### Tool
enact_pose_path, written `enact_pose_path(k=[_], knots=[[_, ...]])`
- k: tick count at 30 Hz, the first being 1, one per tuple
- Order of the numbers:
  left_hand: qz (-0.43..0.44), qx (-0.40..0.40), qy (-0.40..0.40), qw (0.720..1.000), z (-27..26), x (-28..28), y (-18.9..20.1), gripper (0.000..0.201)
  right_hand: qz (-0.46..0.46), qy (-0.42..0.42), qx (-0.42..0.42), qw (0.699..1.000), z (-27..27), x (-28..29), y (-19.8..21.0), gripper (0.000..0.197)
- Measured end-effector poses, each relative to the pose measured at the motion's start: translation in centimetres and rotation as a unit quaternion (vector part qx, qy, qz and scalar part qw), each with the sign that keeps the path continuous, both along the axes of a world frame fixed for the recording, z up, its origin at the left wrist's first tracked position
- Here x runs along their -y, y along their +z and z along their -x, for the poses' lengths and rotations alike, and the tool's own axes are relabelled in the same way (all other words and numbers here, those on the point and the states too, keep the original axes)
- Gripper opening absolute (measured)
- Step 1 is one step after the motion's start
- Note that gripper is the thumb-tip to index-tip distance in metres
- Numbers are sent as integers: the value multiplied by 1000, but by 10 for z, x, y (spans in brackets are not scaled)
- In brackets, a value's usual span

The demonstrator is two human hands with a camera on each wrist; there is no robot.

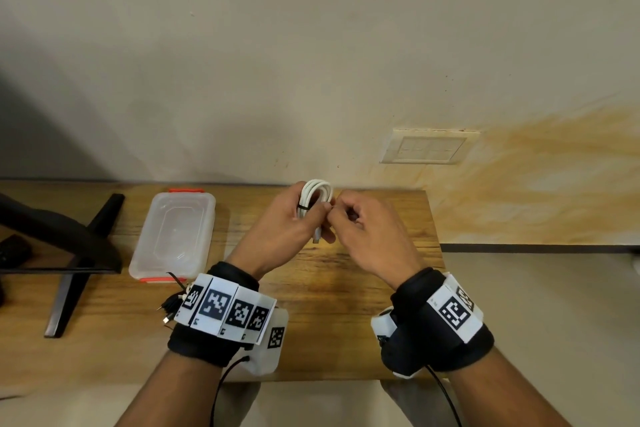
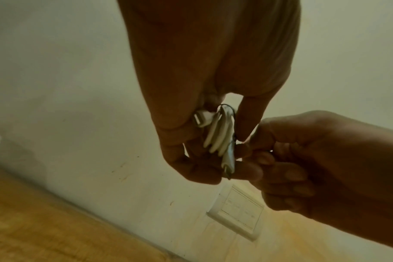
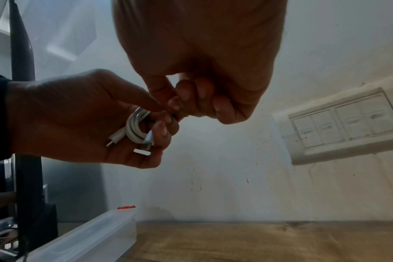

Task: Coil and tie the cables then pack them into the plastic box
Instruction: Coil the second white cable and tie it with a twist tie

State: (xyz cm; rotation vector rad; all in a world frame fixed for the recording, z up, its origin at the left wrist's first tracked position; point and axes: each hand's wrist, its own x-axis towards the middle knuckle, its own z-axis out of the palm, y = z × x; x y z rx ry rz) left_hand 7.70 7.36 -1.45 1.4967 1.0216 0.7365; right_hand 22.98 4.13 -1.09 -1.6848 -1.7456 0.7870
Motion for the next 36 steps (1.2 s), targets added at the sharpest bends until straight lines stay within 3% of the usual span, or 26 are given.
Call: enact_pose_path(k=[6, 9, 13, 23, 26, 31, 36], knots=[[-33, -18, 8, 999, -2, 0, -2, 11, 17, -1, -92, 996, 2, -2, 3, 36], [-34, -8, 43, 998, -3, -2, -3, 11, 19, -4, -167, 986, 4, 1, 7, 44], [-38, -10, 87, 995, -6, -3, -4, 12, 20, -6, -221, 975, 11, 5, 8, 42], [-86, -27, 95, 991, -9, -1, -7, 10, 19, 8, -268, 963, 12, 6, 14, 36], [-54, -16, 106, 993, -10, -4, -12, 17, 13, 19, -275, 961, 16, 9, 17, 45], [11, 7, 132, 991, -7, -8, -19, 29, 18, 35, -265, 963, 24, 11, 14, 33], [0, -1, 103, 995, -9, -7, -19, 25, 15, 16, -248, 968, 16, 10, 12, 32]])
